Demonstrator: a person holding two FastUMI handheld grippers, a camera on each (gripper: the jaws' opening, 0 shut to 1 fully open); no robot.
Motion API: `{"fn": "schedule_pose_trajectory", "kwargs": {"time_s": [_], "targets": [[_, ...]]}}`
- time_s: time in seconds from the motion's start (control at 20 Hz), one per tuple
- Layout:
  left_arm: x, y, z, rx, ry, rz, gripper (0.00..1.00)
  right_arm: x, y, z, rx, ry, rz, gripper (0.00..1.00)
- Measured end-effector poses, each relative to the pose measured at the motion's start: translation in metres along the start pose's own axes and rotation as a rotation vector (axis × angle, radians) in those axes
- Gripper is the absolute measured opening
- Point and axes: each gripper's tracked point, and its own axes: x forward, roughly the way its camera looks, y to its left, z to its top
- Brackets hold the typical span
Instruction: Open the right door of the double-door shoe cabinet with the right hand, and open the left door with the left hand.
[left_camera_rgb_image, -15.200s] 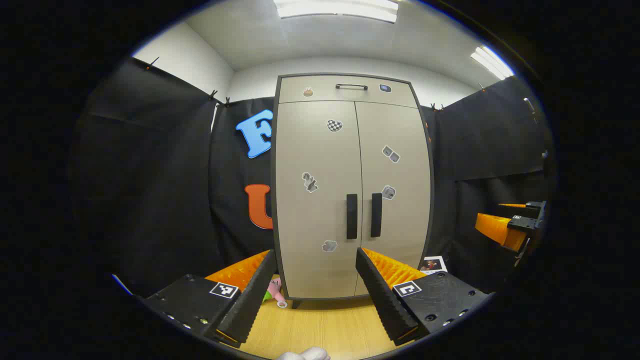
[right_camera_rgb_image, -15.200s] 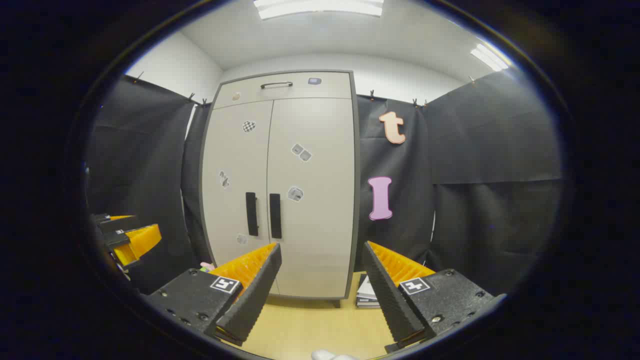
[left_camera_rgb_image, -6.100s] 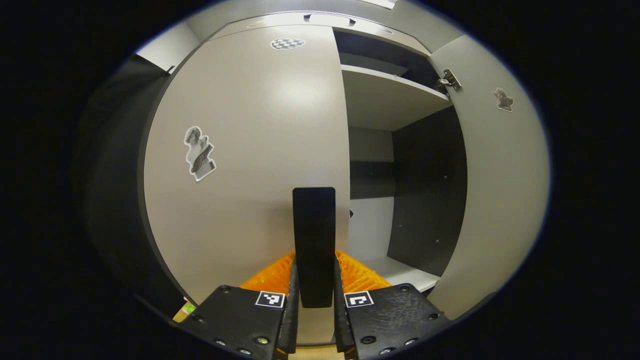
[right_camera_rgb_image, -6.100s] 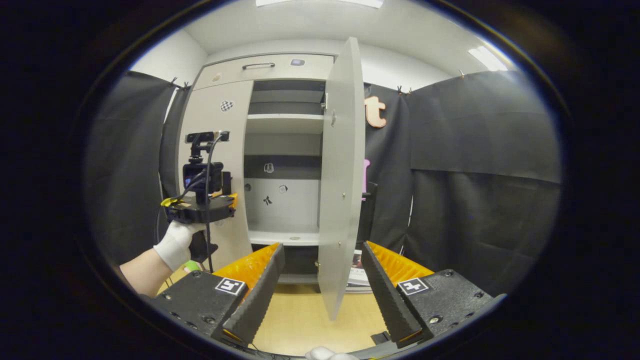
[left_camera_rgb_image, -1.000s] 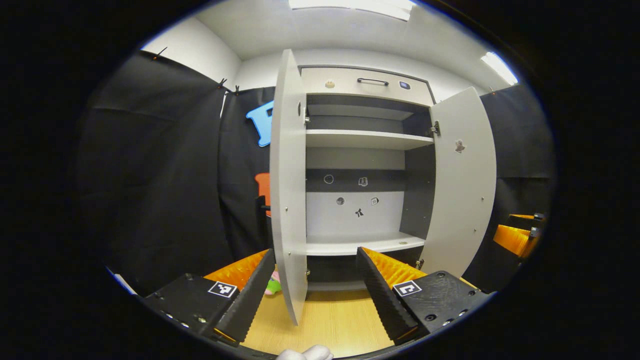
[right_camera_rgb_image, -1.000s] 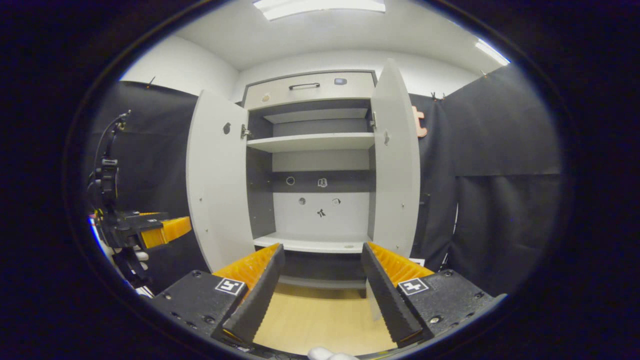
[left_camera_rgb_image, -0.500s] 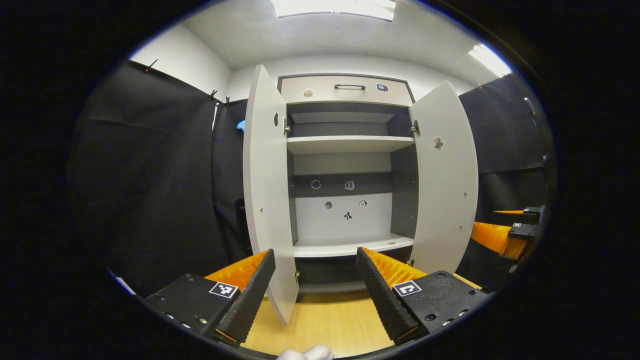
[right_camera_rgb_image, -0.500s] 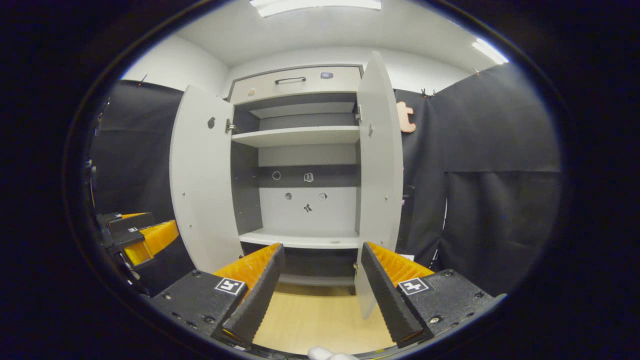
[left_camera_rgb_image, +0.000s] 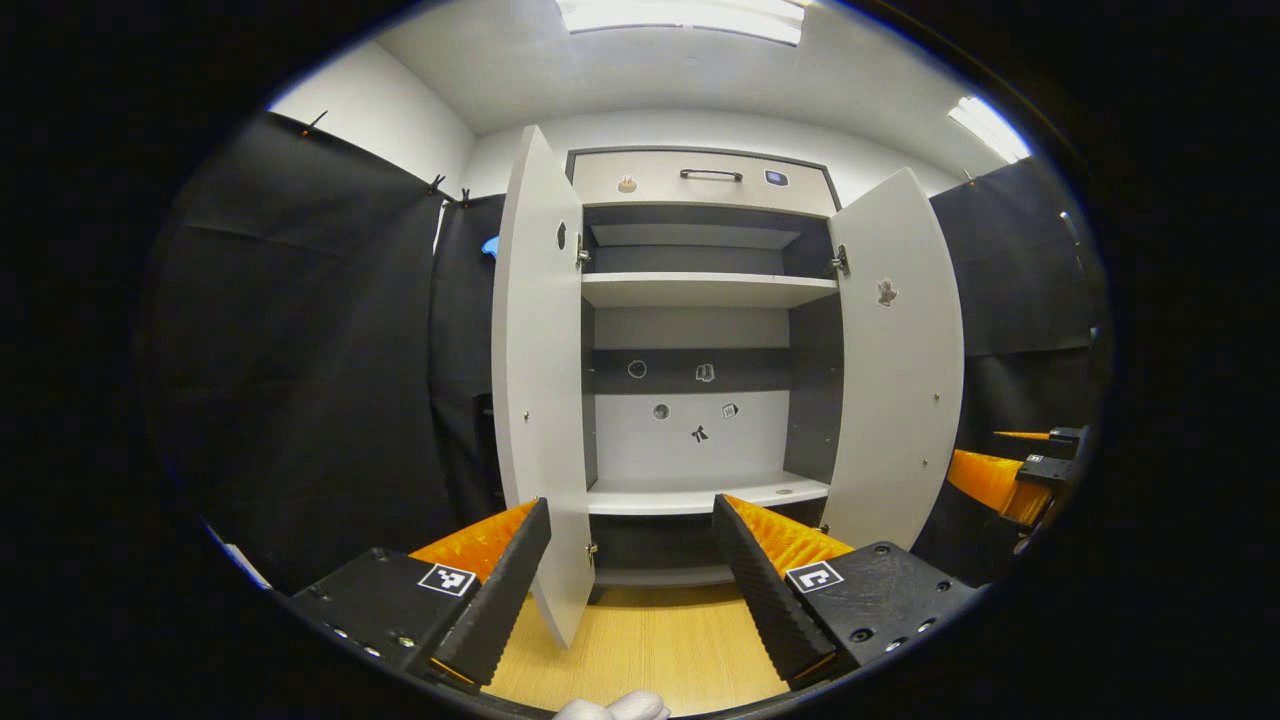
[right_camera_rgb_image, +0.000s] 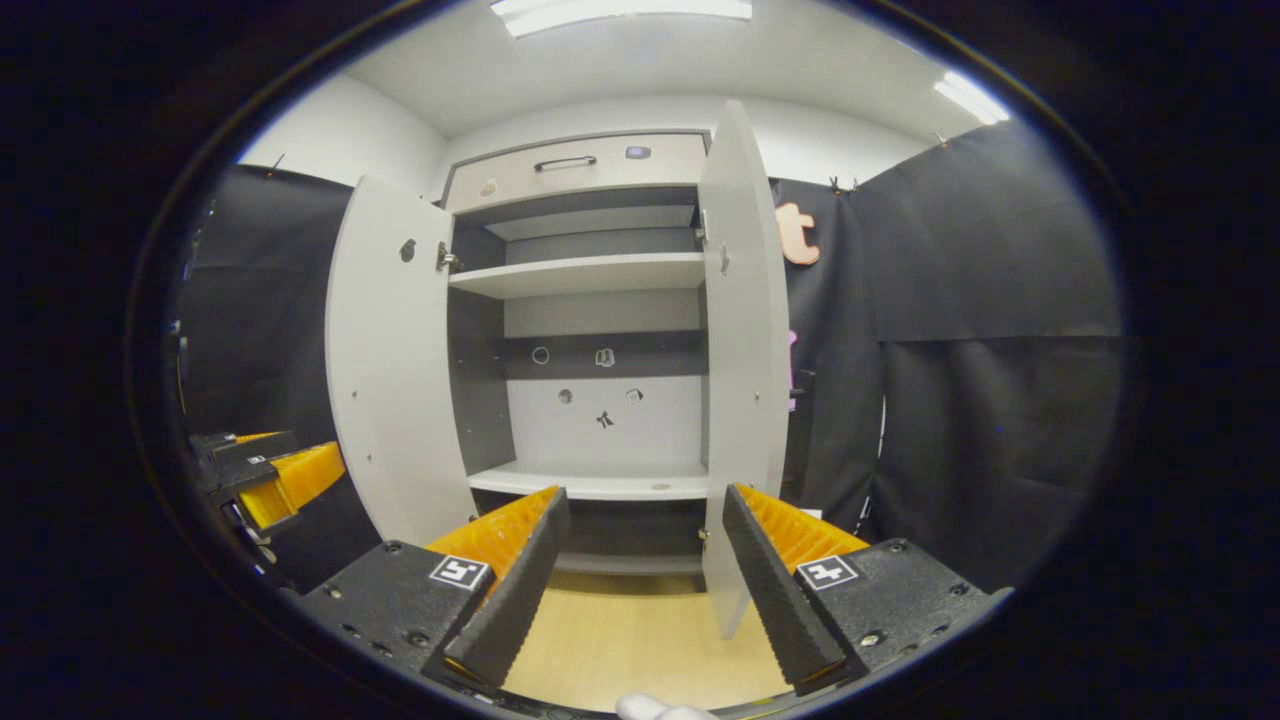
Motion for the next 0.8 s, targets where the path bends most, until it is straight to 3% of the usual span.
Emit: {"fn": "schedule_pose_trajectory", "kwargs": {"time_s": [0.1,0.15,0.8], "targets": [[0.000,0.002,0.001,-0.004,-0.001,-0.001,1.00,0.000,0.004,0.001,0.000,-0.005,0.007,0.96],[0.000,0.003,0.001,-0.005,-0.002,-0.001,0.96,-0.001,0.005,0.001,-0.004,-0.006,0.007,0.97],[-0.002,0.011,0.001,-0.001,-0.003,-0.019,0.97,-0.005,0.020,0.002,-0.026,0.000,0.011,0.97]]}}
